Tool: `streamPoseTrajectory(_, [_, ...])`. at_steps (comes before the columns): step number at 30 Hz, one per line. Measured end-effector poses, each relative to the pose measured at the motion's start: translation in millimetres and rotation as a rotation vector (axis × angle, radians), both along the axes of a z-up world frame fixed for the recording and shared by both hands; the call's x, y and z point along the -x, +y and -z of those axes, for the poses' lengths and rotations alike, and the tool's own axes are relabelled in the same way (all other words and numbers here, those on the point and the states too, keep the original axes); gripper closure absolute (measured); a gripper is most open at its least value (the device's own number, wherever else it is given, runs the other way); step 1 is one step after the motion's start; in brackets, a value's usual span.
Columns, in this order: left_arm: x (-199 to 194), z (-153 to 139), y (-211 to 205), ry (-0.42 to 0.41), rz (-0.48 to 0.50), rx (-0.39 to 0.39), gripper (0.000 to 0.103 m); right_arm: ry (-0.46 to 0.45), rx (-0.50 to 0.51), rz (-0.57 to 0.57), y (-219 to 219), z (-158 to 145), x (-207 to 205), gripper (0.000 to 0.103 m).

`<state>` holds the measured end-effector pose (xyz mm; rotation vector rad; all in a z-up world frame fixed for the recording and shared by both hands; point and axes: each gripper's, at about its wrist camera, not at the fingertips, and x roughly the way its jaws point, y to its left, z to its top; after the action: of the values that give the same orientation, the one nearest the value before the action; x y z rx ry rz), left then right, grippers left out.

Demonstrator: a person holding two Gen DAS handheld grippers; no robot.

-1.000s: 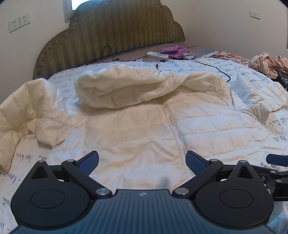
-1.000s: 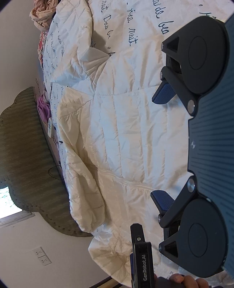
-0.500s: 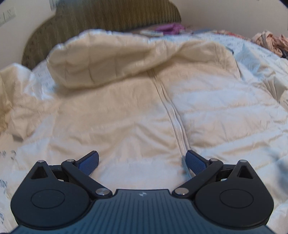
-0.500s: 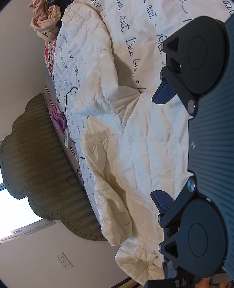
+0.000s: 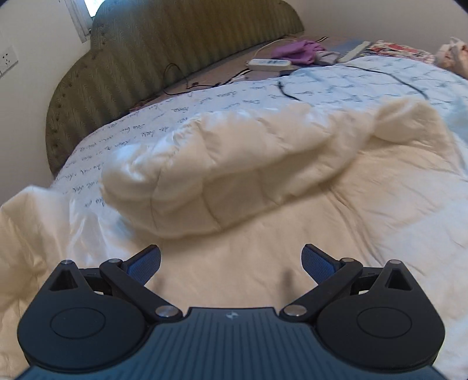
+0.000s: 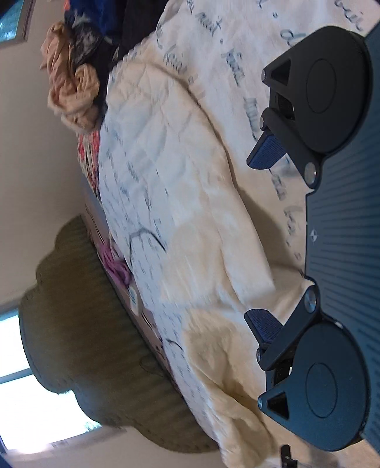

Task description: Fold small clothes

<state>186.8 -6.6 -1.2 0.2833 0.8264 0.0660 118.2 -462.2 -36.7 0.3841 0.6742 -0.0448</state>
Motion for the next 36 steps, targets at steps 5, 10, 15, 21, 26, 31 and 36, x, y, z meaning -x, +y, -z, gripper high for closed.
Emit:
streamPoseTrajectory(5, [-43.4, 17.7, 9.0, 0.028, -0.090, 0.029, 0.000, -0.069, 0.035, 0.254, -76.9, 12.2, -32.9, 0.002])
streamPoseTrajectory(10, [-52.5, 22.8, 6.0, 0.006, -0.093, 0.053, 0.000, -0.133, -0.164, 0.381, -148.5, 29.1, -68.6, 0.016])
streamPoseTrajectory(15, [-84.8, 10.2, 12.2, -0.068, -0.151, 0.073, 0.000, -0.203, -0.322, 0.484, -180.7, 41.9, -87.5, 0.041])
streamPoseTrajectory(21, [-111.3, -10.9, 10.3, -0.187, -0.183, 0.041, 0.000, -0.242, -0.260, 0.474, -170.9, 16.7, -89.0, 0.086])
streamPoseTrajectory(26, [-107.4, -18.6, -0.8, -0.223, -0.160, 0.007, 0.000, -0.324, -0.091, 0.310, -124.3, -31.2, -77.7, 0.089])
streamPoseTrajectory(31, [-97.9, -19.8, 1.7, -0.204, -0.143, 0.012, 0.000, -0.402, 0.065, 0.100, -50.7, -75.6, -64.8, 0.092])
streamPoseTrajectory(36, [-77.4, -26.9, 10.9, -0.185, -0.143, 0.051, 0.000, -0.455, 0.148, -0.149, 35.5, -103.2, -50.4, 0.094])
